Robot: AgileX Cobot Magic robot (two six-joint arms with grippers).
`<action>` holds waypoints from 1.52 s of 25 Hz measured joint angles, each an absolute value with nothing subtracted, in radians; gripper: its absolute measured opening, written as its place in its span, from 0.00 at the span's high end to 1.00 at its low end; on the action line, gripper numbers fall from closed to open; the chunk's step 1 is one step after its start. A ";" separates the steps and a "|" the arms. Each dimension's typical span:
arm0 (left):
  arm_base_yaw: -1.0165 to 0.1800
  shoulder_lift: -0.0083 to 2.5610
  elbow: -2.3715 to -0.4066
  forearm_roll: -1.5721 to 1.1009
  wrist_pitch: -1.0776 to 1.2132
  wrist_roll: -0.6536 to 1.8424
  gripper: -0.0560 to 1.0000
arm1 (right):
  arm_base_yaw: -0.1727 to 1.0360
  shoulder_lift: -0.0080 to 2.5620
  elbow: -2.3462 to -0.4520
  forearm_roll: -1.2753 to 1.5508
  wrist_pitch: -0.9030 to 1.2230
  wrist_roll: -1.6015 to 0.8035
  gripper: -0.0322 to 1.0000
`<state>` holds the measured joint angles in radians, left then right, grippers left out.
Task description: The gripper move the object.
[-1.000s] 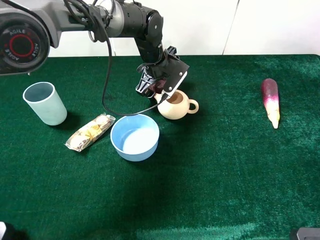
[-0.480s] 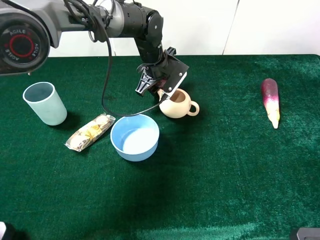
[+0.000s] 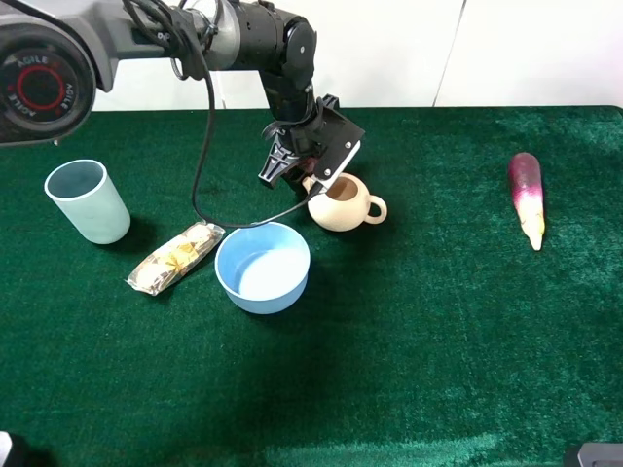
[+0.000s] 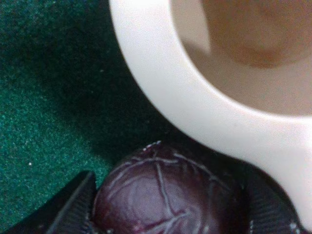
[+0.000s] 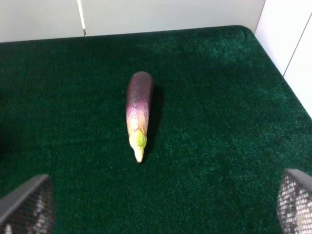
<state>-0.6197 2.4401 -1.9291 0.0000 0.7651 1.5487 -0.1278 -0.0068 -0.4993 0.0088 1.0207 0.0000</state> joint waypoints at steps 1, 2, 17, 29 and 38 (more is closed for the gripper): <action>-0.620 2.440 -1.930 0.000 0.766 1.549 0.37 | -0.128 -0.007 -0.499 0.009 1.021 0.000 0.30; -0.620 2.440 -1.929 0.000 0.767 1.549 0.37 | -0.128 -0.007 -0.499 0.009 1.021 0.000 0.30; -0.620 2.440 -2.028 0.027 0.810 1.535 0.37 | -0.128 -0.007 -0.499 0.009 1.021 0.000 0.30; -0.622 2.440 -2.219 -0.053 0.897 1.370 0.37 | -0.128 -0.007 -0.499 0.009 1.021 0.000 0.30; -0.697 2.440 -2.283 -0.125 0.905 1.219 0.37 | -0.128 -0.007 -0.499 0.009 1.021 0.000 0.30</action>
<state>-0.6970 2.4405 -2.2833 -0.1250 0.9050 1.2186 -0.1278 -0.0068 -0.4993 0.0088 1.0207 0.0000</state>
